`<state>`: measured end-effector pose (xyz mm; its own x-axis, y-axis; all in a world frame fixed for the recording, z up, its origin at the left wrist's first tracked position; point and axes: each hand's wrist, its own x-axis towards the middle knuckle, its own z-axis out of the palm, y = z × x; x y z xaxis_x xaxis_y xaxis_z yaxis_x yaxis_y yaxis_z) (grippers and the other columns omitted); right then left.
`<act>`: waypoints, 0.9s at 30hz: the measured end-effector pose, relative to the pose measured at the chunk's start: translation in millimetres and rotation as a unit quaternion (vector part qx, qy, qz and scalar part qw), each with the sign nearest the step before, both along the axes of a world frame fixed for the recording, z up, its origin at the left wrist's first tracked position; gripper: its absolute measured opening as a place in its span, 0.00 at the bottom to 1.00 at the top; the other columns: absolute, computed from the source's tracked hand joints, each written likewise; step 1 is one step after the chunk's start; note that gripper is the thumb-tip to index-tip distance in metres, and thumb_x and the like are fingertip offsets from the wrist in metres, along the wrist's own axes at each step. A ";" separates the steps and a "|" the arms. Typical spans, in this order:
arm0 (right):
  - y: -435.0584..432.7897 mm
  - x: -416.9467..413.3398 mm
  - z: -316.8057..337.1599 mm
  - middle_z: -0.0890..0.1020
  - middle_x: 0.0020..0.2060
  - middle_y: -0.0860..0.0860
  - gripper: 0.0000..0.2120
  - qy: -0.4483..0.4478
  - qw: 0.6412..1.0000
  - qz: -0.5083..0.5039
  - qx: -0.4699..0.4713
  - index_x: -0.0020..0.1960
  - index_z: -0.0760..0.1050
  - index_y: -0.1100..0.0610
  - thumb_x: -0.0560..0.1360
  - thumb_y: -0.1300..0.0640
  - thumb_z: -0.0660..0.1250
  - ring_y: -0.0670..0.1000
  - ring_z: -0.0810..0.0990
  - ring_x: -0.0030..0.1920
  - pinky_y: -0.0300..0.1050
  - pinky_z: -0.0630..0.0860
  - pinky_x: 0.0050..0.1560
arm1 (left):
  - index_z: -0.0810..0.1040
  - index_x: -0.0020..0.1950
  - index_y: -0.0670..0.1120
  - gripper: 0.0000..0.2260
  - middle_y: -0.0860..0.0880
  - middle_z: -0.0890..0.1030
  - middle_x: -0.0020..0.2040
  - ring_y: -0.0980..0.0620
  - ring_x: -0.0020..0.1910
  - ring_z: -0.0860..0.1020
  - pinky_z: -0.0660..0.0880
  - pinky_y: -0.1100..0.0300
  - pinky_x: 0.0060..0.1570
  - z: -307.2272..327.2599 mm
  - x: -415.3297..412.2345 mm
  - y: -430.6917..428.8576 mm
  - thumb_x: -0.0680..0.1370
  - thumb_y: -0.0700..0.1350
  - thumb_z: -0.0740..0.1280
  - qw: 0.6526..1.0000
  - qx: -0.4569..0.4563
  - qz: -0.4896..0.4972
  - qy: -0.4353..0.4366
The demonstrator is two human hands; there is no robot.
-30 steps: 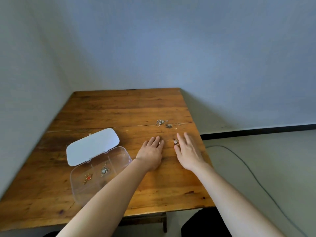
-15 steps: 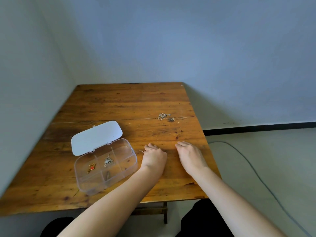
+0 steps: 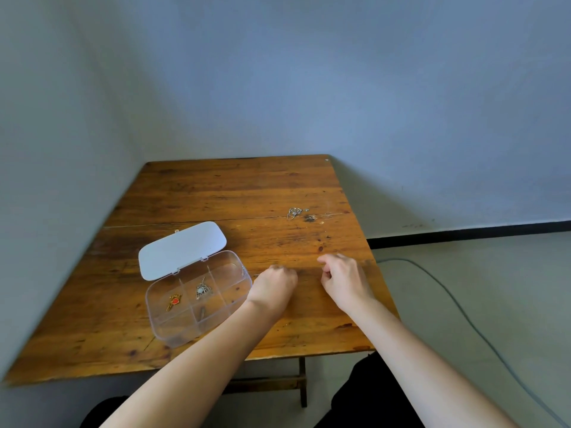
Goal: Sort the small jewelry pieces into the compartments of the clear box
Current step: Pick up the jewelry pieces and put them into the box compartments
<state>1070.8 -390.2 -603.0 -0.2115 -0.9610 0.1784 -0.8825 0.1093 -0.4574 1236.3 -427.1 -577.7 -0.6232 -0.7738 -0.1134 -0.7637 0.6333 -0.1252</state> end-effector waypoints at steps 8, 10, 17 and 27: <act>3.7 8.5 4.1 0.84 0.51 0.51 0.16 -0.068 0.995 -0.067 0.002 0.61 0.80 0.54 0.74 0.64 0.72 0.47 0.78 0.45 0.38 0.74 0.44 | 0.85 0.52 0.44 0.09 0.45 0.84 0.49 0.45 0.48 0.81 0.78 0.55 0.48 21.7 22.0 -1.9 0.75 0.38 0.67 0.926 0.037 0.104 0.361; 4.0 10.0 5.1 0.84 0.50 0.51 0.16 -0.086 0.993 -0.084 0.003 0.60 0.80 0.54 0.74 0.64 0.73 0.50 0.81 0.47 0.39 0.76 0.45 | 0.85 0.49 0.46 0.07 0.48 0.85 0.45 0.50 0.44 0.82 0.80 0.58 0.46 37.4 32.6 -3.3 0.74 0.38 0.70 0.862 0.070 0.150 0.480; 6.7 17.1 7.8 0.81 0.57 0.57 0.16 -0.055 0.994 -0.090 0.022 0.64 0.79 0.60 0.76 0.66 0.70 0.57 0.80 0.56 0.47 0.79 0.54 | 0.84 0.45 0.47 0.05 0.49 0.84 0.39 0.58 0.36 0.79 0.80 0.62 0.40 91.7 85.7 -14.3 0.76 0.38 0.72 0.702 0.133 0.211 0.667; 9.6 25.8 20.6 0.84 0.47 0.56 0.05 0.033 0.986 -0.099 0.130 0.51 0.84 0.58 0.76 0.60 0.71 0.54 0.82 0.45 0.43 0.78 0.39 | 0.84 0.46 0.46 0.04 0.44 0.86 0.43 0.46 0.44 0.84 0.82 0.52 0.50 127.4 143.6 -14.8 0.76 0.38 0.72 0.644 0.116 0.188 0.732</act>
